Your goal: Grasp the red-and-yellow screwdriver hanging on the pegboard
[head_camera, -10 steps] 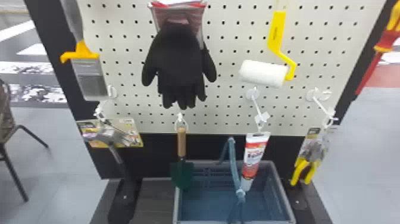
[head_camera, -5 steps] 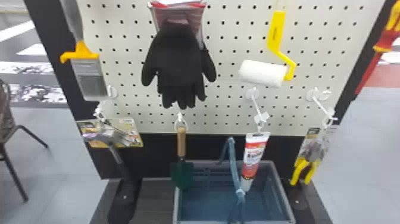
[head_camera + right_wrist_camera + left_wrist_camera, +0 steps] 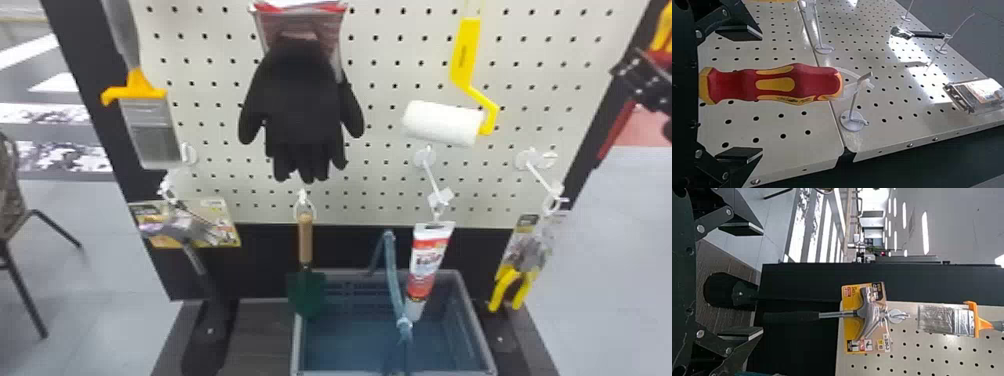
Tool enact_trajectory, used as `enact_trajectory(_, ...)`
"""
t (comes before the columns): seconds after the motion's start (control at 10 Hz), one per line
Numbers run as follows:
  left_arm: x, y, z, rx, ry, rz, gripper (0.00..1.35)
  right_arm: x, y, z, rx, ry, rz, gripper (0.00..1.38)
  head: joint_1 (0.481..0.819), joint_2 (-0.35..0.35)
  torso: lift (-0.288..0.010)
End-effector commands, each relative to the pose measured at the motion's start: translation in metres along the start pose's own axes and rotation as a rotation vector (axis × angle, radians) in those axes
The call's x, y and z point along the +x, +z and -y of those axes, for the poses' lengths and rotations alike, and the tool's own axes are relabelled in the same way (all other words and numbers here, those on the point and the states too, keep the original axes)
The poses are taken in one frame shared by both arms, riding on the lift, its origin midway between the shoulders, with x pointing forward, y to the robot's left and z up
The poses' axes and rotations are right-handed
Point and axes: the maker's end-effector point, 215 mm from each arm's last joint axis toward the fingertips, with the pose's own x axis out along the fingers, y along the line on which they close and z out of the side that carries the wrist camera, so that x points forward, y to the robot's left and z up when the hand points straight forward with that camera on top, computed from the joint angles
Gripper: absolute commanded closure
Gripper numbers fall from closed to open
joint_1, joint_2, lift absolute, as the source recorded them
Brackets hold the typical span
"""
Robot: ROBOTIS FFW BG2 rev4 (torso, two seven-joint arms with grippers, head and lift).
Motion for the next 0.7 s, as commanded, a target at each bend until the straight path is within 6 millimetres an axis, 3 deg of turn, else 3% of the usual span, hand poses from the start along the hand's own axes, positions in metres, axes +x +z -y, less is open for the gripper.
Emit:
enact_trajectory(0.0,0.001,0.001,0.001,-0.001,-0.001,0.001,0.38,0.014,0.008,-0.007,0.015,0.036,0.018,0.25,0.549,0.0,-0.1)
enact_trajectory(0.3,0.001,0.001,-0.001,0.003,0.001,0.002,0.38,0.033,0.031,-0.024,0.012,0.085,0.051,0.25,0.549,0.0,-0.1)
enact_trajectory(0.6,-0.001,-0.001,-0.003,0.007,0.004,-0.002,0.38,0.027,0.015,-0.021,0.035,0.06,0.019,0.27,0.549,0.0,-0.1)
